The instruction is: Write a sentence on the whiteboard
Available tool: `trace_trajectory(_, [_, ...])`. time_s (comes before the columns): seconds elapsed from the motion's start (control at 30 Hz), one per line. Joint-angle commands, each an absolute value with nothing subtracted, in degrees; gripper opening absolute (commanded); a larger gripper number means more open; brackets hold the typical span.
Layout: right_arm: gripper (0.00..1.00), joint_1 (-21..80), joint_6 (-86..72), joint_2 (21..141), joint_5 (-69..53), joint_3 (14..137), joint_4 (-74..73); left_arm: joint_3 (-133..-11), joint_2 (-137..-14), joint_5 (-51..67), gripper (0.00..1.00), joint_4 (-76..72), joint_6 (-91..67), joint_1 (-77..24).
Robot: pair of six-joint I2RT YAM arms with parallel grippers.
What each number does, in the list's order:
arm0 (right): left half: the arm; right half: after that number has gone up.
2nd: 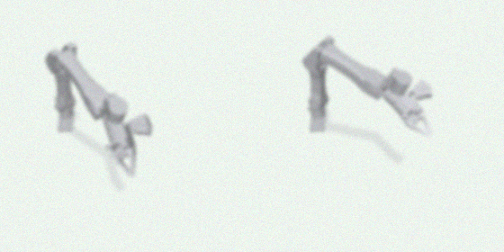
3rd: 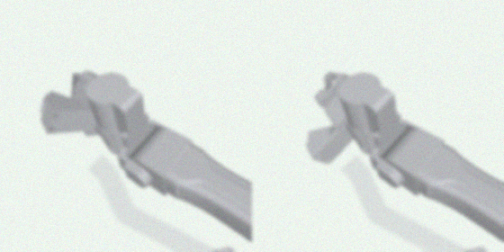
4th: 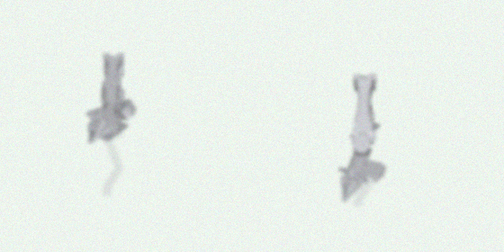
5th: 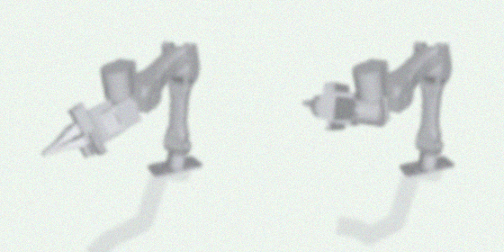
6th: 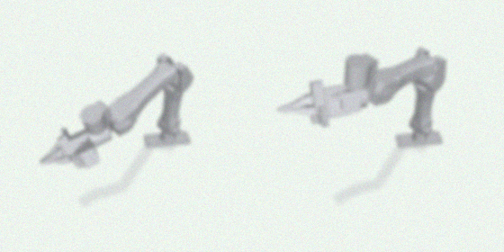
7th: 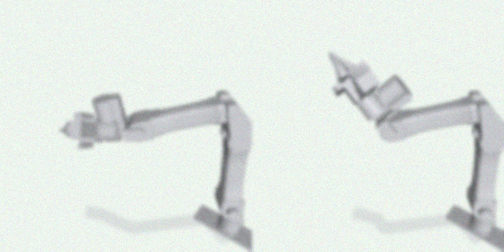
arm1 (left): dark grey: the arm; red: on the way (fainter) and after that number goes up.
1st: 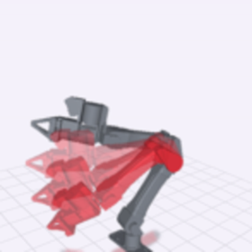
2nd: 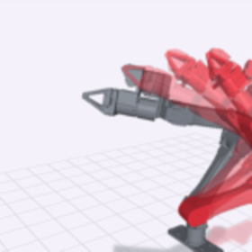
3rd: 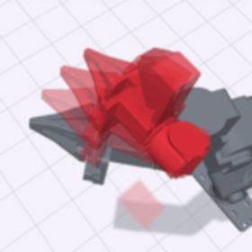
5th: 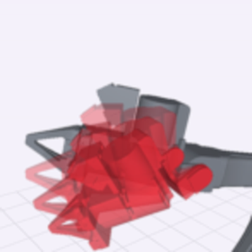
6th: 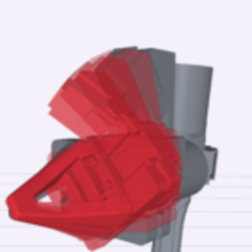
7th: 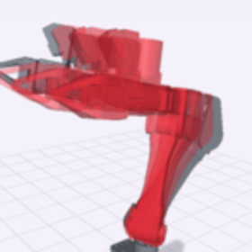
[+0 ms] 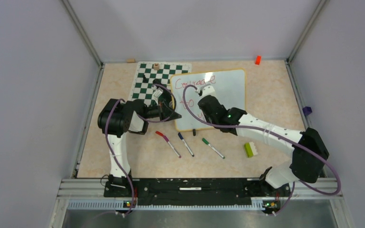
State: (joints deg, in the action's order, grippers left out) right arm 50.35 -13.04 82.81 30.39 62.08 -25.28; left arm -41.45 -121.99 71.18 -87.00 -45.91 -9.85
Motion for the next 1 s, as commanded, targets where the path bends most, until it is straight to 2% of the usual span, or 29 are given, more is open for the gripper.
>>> trace_trajectory(0.0, [0.0,49.7,-12.1,83.7,31.4,65.6,-23.3,-41.1,-120.5,72.5,0.0,-92.8,-42.8,-9.7])
trace_trajectory(0.5, [0.0,49.7,-12.2,83.4,25.8,64.3,-23.5,-41.1,-120.4,72.6,0.0,-92.8,-42.8,-9.7])
trace_trajectory(0.8, [0.0,47.1,-12.8,74.9,22.3,61.3,-21.9,-41.1,-120.2,72.6,0.0,-92.8,-42.8,-9.7])
trace_trajectory(0.97, [0.0,45.6,-12.2,74.6,23.0,61.0,-22.3,-41.1,-120.2,72.6,0.0,-92.8,-42.8,-9.6])
